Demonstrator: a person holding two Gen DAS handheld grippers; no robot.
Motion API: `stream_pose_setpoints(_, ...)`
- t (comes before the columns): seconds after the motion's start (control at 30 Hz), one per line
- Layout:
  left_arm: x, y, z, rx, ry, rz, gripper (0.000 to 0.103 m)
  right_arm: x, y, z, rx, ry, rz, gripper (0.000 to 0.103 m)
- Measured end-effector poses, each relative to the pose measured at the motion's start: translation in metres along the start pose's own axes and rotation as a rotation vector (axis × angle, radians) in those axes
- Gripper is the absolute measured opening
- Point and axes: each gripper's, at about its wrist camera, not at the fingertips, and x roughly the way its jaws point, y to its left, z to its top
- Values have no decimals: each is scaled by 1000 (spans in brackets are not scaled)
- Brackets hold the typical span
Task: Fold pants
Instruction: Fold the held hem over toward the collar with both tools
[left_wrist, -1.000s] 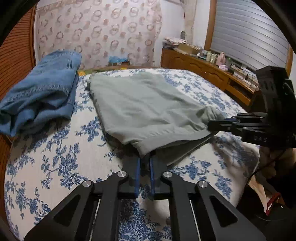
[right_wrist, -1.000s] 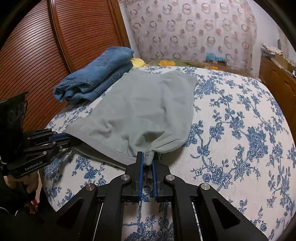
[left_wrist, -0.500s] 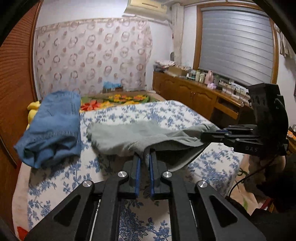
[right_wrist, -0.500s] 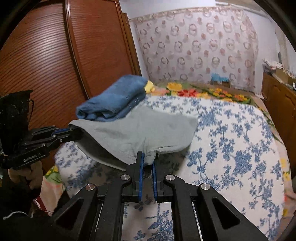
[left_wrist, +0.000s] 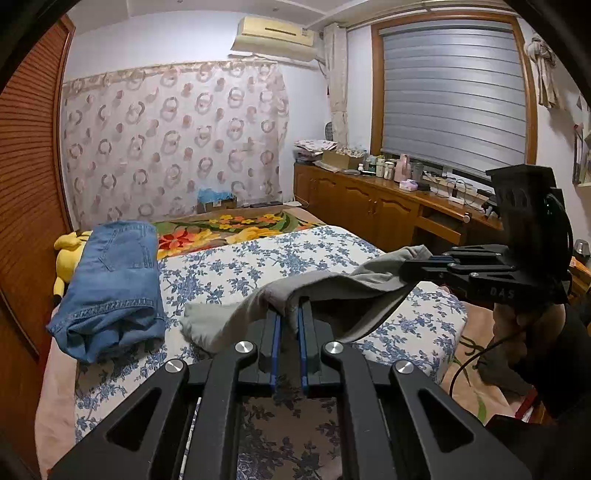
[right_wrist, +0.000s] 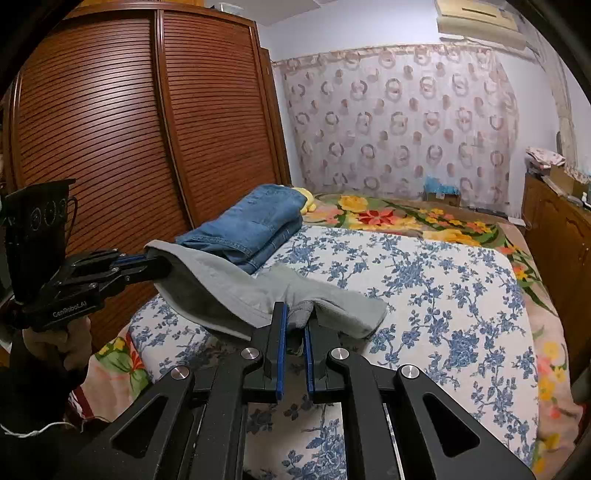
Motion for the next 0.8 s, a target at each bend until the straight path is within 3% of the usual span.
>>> stream_pose_setpoints(0.27,3,-4,-2,21,11,-1,9,-2,-2,-4,-2,2,-2,8)
stream_pose_setpoints(0.6,34,11,-18,-13,91,21,9,34,-10,-1,13,68,-19,8)
stream_pose_setpoints(0.8,48,20,-14,-26,87,44,9,56,-12,12,-3,70,-34,8)
